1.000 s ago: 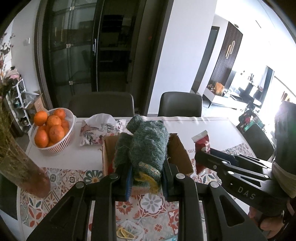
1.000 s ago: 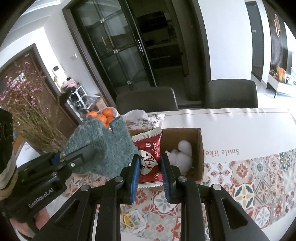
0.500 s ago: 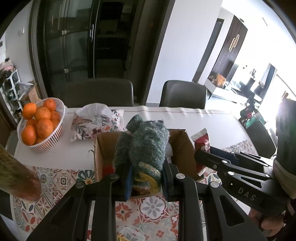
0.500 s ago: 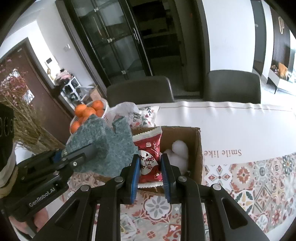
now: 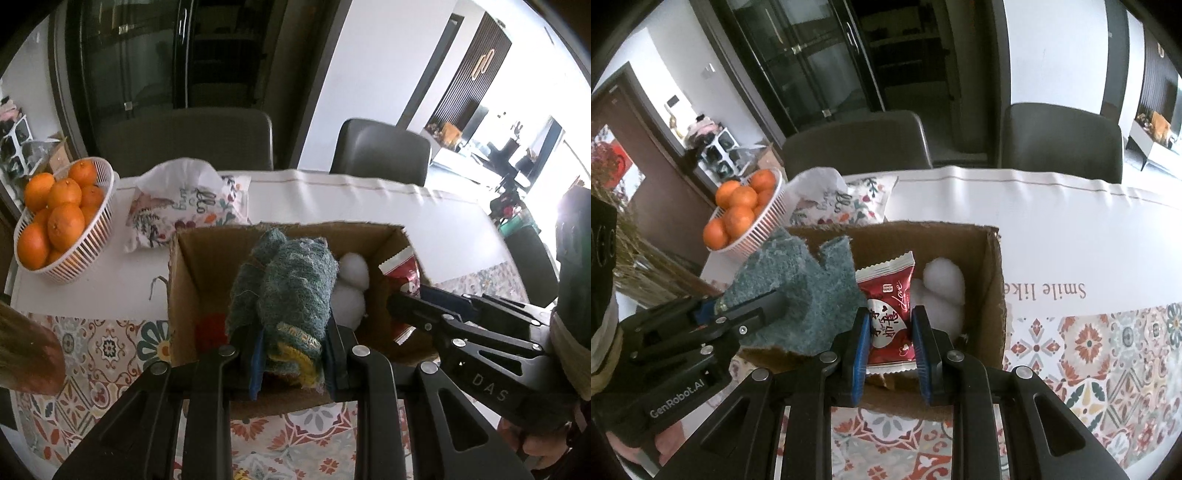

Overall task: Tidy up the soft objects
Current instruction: 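Lift and carry the green cloth and red packet over the cardboard box, then open both grippers to drop the cloth and red packet into the box, then withdraw both tools and move toward the yellow clip and blue tissue pack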

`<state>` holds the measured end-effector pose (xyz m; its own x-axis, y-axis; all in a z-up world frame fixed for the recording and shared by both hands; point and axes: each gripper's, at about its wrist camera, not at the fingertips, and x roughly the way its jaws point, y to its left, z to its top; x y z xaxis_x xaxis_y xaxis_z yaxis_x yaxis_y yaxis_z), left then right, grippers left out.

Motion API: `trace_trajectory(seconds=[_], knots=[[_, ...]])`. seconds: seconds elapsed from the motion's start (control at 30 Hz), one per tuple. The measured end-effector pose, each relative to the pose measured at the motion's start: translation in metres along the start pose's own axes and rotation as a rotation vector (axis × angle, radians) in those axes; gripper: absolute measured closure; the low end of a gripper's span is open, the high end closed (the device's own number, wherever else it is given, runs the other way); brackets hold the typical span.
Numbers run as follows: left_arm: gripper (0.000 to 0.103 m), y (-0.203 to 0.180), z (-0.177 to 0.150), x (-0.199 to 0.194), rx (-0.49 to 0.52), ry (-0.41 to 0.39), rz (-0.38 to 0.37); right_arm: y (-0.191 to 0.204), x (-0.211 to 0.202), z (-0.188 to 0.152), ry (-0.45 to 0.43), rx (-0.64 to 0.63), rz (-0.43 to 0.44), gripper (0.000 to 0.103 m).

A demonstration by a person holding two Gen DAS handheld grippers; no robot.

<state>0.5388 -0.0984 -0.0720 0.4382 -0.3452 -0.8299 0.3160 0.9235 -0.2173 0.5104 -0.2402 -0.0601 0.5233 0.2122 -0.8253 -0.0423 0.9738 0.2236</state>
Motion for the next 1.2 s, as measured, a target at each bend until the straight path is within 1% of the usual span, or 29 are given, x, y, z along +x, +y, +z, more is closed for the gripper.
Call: trace_trajectory(seconds=[0.23,0.37,0.4,0.43,0.5,0.53,0.6,0.67,0.8,0.87,0.93,1.07,1.2], knots=[[0.072,0.004,-0.003,0.02,0.01,0.046,0.02,-0.007,0.023,0.0,0.045,-0.005,-0.021,0.079],[0.064,0.005,-0.005,0.026,0.016,0.06,0.036,-0.007,0.03,0.0,0.048,-0.015,-0.027,0.075],[0.062,0.006,-0.005,0.026,0.019,0.062,0.04,-0.007,0.031,0.0,0.049,-0.018,-0.029,0.07],[0.059,0.006,-0.006,0.027,0.022,0.063,0.045,-0.008,0.031,0.001,0.049,-0.02,-0.031,0.062],[0.053,0.006,-0.006,0.027,0.024,0.066,0.055,-0.008,0.03,0.001,0.045,-0.021,-0.032,0.055],[0.051,0.006,-0.007,0.026,0.027,0.069,0.061,-0.007,0.03,0.001,0.04,-0.025,-0.038,0.054],[0.048,0.006,-0.007,0.023,0.035,0.062,0.071,-0.006,0.028,0.001,0.031,-0.036,-0.049,0.054],[0.041,0.004,-0.007,0.018,0.044,0.054,0.087,-0.005,0.025,0.001,0.027,-0.032,-0.062,0.054],[0.037,0.002,-0.008,0.006,0.056,0.039,0.118,-0.006,0.017,0.001,0.016,-0.016,-0.086,0.049],[0.034,0.001,-0.011,-0.002,0.058,0.027,0.136,-0.006,0.011,0.0,0.006,-0.015,-0.099,0.048],[0.032,0.001,-0.016,-0.01,0.055,0.013,0.148,-0.006,0.004,-0.001,-0.005,-0.01,-0.121,0.045],[0.027,-0.001,-0.026,-0.025,0.055,-0.01,0.164,-0.004,-0.011,-0.008,-0.025,0.003,-0.135,0.044],[0.026,-0.003,-0.04,-0.042,0.058,-0.045,0.181,-0.001,-0.027,-0.019,-0.054,0.01,-0.143,0.041]])
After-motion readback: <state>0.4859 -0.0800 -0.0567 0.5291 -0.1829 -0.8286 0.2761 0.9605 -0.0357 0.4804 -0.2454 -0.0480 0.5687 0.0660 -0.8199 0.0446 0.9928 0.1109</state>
